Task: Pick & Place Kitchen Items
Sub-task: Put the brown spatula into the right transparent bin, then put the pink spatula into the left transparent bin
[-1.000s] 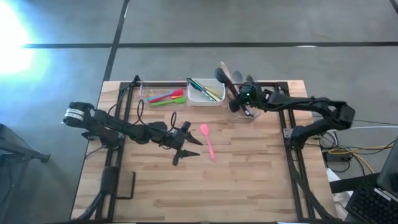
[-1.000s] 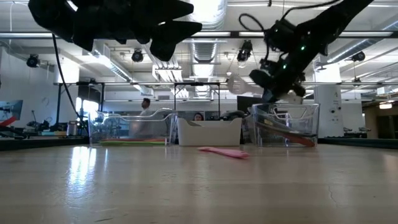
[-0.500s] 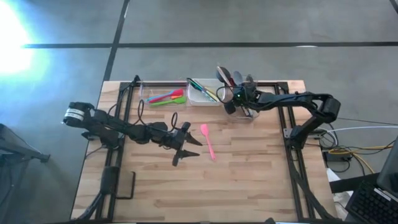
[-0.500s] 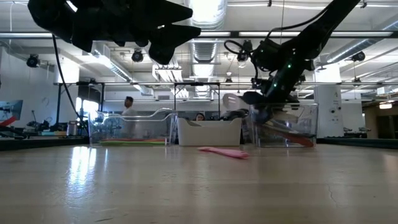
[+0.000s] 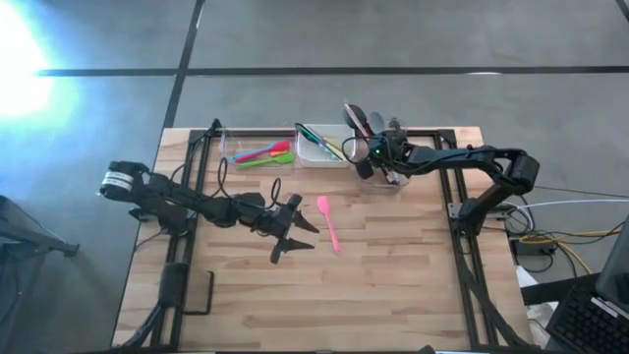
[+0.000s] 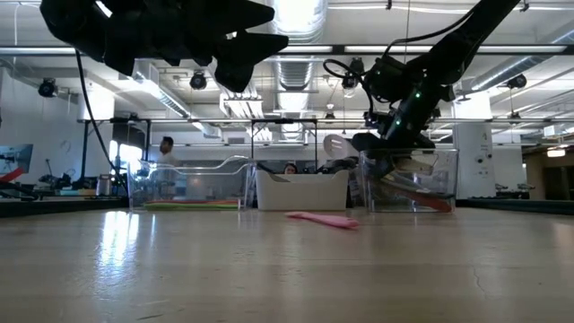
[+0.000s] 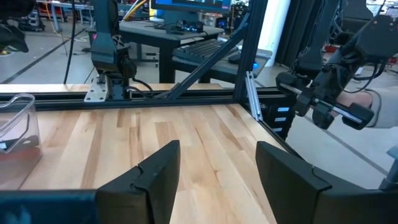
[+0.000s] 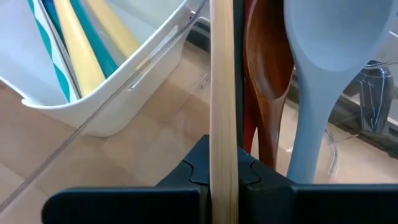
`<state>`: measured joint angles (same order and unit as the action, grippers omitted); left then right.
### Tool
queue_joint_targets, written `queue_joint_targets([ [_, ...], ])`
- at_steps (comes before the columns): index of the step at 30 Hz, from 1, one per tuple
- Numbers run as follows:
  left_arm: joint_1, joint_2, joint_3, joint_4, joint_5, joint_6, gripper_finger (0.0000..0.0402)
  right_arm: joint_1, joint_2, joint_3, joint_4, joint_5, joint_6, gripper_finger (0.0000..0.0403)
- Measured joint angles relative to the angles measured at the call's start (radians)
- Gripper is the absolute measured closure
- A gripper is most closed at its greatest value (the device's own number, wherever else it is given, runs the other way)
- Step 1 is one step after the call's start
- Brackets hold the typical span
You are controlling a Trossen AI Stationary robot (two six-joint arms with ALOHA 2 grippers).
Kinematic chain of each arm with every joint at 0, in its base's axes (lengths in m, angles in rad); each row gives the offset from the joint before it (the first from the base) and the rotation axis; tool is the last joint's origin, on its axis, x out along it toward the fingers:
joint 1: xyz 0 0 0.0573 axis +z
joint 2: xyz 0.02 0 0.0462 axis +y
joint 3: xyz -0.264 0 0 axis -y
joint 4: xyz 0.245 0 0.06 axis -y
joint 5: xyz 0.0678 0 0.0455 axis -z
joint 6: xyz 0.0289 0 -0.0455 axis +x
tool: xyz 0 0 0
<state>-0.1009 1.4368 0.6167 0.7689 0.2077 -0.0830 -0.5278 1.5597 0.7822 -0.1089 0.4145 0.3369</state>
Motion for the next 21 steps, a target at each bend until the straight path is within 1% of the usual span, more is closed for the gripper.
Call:
queue_joint_targets([
  [3,0.000,0.000,0.000,0.000,0.000,0.001,0.0190,0.000,0.000,0.000,0.000,0.000,0.007,0.0386],
  [5,0.000,0.000,0.000,0.000,0.000,0.003,0.0190,0.000,-0.001,0.000,-0.004,-0.001,0.008,0.0371],
  [13,0.001,0.000,0.000,0.001,0.001,0.004,0.0190,0.010,-0.019,-0.001,-0.020,-0.004,-0.006,0.0282],
  [17,0.000,0.000,0.000,0.001,0.001,0.005,0.0190,0.021,-0.077,-0.001,-0.027,-0.004,-0.035,0.0251],
  [21,0.000,0.000,0.000,0.001,0.001,0.005,0.0190,0.026,-0.161,-0.001,-0.053,-0.003,-0.040,0.0235],
])
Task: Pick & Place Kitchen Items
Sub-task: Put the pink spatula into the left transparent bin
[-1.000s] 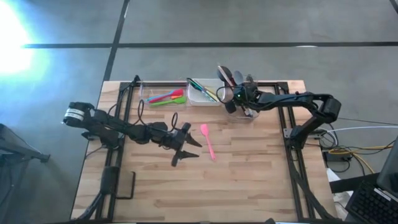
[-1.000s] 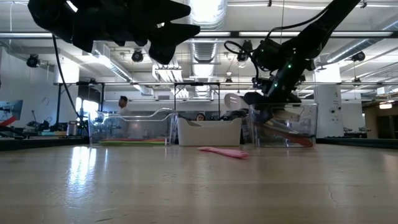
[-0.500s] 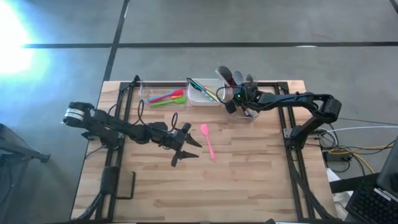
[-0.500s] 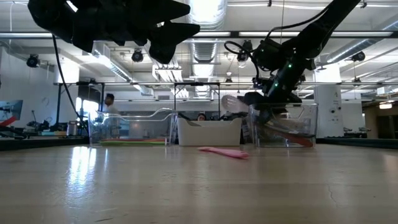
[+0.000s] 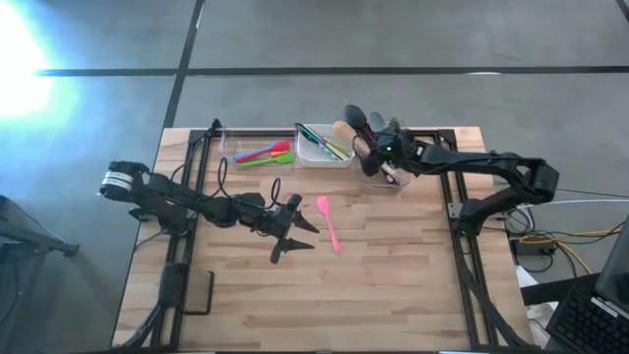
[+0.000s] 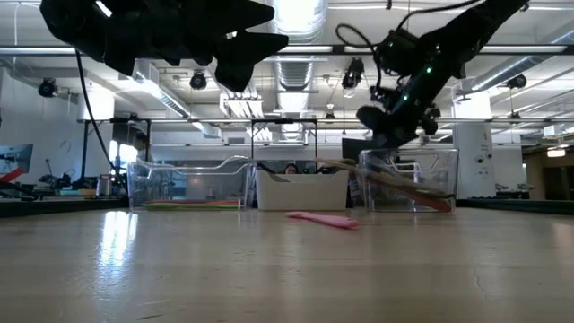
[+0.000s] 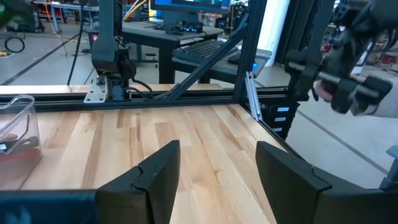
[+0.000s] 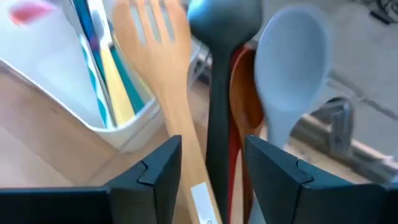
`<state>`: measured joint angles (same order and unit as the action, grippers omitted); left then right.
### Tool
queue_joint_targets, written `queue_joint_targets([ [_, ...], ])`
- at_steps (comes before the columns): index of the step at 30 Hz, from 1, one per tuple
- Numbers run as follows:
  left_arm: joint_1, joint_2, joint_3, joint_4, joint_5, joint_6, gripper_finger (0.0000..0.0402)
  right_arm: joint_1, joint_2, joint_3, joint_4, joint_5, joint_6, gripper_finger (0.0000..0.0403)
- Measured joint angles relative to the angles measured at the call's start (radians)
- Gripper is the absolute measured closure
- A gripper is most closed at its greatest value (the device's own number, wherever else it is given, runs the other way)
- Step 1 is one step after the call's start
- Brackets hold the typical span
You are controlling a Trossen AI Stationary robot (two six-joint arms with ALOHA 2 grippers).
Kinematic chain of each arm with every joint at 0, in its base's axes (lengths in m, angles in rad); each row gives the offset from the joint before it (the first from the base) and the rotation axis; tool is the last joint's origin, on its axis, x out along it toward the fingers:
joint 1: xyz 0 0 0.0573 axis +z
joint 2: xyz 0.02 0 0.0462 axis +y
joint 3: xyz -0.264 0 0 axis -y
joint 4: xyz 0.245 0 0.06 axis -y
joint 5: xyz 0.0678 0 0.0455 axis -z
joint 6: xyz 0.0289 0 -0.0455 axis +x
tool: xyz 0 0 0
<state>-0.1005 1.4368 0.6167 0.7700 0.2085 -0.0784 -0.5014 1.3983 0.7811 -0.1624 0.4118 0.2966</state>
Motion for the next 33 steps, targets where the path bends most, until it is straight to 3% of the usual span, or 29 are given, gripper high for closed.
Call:
queue_joint_targets([
  [12,0.000,-0.001,0.000,-0.049,-0.011,-0.010,0.0190,0.095,-0.355,0.000,-0.042,-0.001,-0.016,0.0242],
  [19,0.009,-0.001,0.001,-0.133,-0.184,-0.050,0.0190,0.275,-0.511,0.000,-0.041,-0.003,-0.020,0.0248],
  [22,0.038,-0.001,0.054,-0.321,-0.187,-0.001,0.0190,0.347,-0.543,0.000,-0.040,-0.003,-0.021,0.0245],
  [28,0.122,0.030,0.300,-0.959,-0.251,0.222,0.0190,0.411,-0.560,0.000,-0.037,0.008,-0.029,0.0239],
  [33,0.155,0.082,0.470,-1.219,-0.346,0.420,0.0190,0.410,-0.546,0.000,-0.034,0.014,-0.056,0.0243],
])
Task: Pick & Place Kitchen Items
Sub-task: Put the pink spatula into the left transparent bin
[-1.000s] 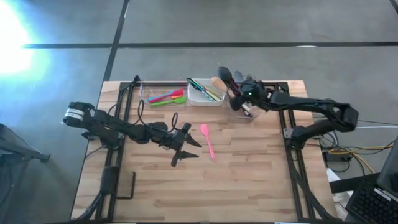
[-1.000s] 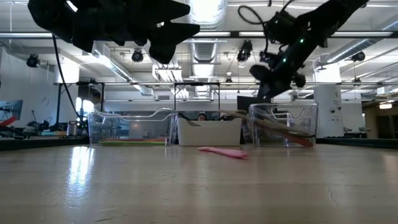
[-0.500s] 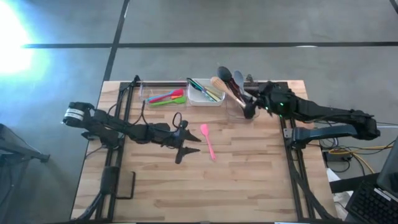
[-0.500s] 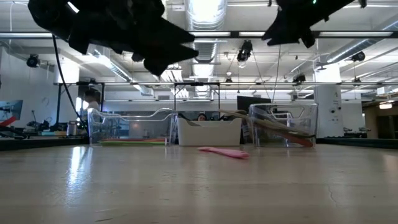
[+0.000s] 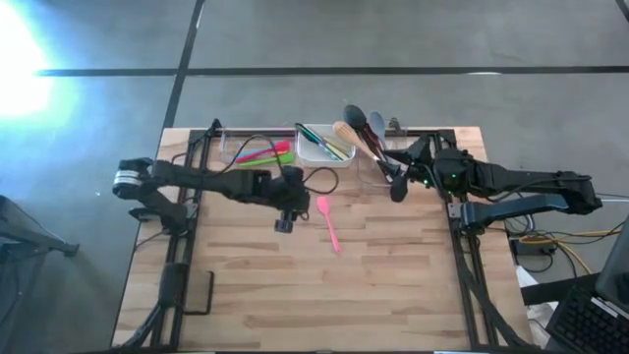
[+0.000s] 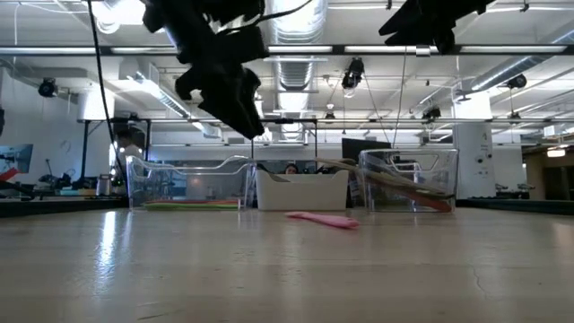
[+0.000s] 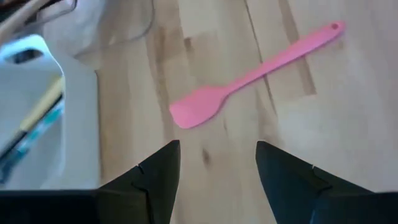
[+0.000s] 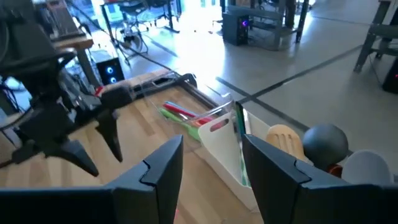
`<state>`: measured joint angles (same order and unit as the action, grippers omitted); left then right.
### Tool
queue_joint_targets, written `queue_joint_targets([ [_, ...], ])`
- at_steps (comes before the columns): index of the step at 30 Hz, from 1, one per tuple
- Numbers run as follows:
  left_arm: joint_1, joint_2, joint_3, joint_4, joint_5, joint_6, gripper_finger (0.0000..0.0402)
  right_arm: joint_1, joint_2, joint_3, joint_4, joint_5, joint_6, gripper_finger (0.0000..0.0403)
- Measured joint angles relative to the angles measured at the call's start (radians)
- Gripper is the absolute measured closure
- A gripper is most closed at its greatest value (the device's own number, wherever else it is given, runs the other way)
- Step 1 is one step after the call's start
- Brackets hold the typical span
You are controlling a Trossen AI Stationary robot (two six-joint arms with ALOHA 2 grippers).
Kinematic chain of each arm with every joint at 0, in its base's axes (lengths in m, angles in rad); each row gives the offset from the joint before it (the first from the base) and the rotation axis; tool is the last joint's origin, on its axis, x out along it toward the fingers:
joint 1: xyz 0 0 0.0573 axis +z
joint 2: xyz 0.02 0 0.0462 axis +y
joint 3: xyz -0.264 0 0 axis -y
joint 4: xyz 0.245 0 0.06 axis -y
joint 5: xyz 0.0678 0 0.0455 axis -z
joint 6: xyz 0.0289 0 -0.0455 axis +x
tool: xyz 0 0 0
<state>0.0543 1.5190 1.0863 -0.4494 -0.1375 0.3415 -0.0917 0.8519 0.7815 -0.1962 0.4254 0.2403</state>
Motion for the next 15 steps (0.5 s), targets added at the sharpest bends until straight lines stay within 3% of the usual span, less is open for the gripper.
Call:
queue_joint_targets([
  [6,0.014,0.106,0.165,-0.103,-0.007,0.076,0.0166,0.000,0.019,0.000,-0.002,0.021,-0.036,0.0244],
  [15,0.085,0.401,0.431,-0.321,-0.029,0.156,0.0145,-0.001,0.022,0.000,-0.002,0.023,-0.051,0.0234],
])
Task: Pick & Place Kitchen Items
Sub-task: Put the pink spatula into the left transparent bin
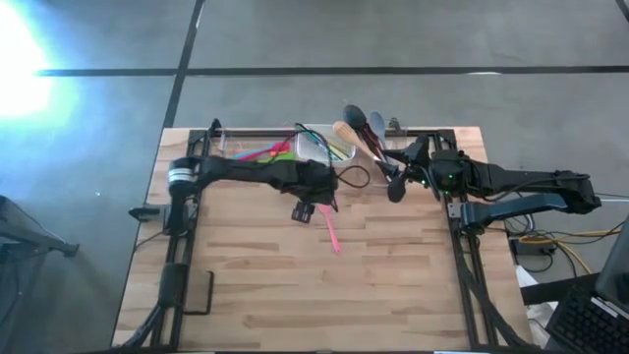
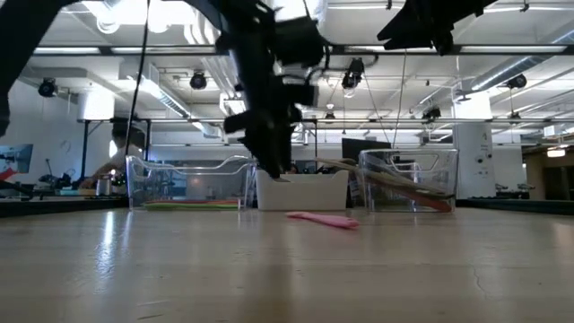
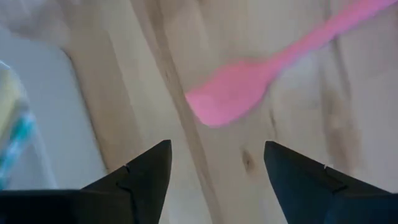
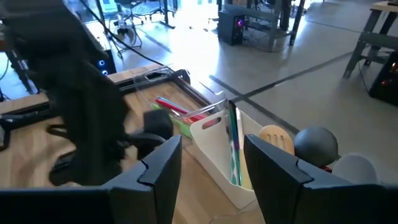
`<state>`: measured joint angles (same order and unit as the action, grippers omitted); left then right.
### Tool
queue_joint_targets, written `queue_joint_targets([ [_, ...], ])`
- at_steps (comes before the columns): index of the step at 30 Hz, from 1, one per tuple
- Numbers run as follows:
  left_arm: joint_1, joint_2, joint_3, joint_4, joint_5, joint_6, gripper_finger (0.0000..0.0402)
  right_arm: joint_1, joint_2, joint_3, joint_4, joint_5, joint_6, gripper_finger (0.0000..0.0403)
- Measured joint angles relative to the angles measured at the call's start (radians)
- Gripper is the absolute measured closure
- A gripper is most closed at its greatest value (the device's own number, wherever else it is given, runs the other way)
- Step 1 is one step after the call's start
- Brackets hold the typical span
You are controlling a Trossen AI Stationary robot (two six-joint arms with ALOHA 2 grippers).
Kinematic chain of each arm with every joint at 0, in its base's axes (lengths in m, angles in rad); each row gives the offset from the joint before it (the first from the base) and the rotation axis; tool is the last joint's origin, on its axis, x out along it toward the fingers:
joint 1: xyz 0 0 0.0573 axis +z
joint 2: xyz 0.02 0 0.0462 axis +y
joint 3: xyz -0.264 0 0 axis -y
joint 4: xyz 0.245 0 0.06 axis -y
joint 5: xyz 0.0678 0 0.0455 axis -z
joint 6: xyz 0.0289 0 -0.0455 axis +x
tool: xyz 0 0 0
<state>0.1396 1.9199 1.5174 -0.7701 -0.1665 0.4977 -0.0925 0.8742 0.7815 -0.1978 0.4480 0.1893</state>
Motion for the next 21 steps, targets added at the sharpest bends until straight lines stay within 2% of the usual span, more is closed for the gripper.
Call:
queue_joint_targets([
  [3,0.029,0.070,0.041,-0.062,0.012,0.024,0.0145,0.000,0.000,0.000,-0.005,0.000,-0.017,0.0236],
  [8,0.051,0.129,0.053,-0.059,-0.012,0.118,0.0144,-0.006,-0.001,0.000,-0.008,0.000,-0.018,0.0243],
  [14,0.051,0.153,0.048,-0.042,-0.252,0.047,0.0144,-0.006,-0.001,0.000,-0.008,-0.001,-0.028,0.0248],
  [16,0.051,0.154,0.048,-0.035,-0.284,0.072,0.0144,-0.006,-0.001,0.000,-0.008,-0.001,-0.028,0.0247],
  [19,0.046,0.144,0.048,-0.045,-0.273,0.098,0.0144,-0.006,-0.001,0.000,-0.008,-0.001,-0.028,0.0244],
  [21,0.046,0.134,0.049,-0.051,-0.201,0.156,0.0144,-0.006,-0.001,0.000,-0.008,-0.001,-0.028,0.0242],
])
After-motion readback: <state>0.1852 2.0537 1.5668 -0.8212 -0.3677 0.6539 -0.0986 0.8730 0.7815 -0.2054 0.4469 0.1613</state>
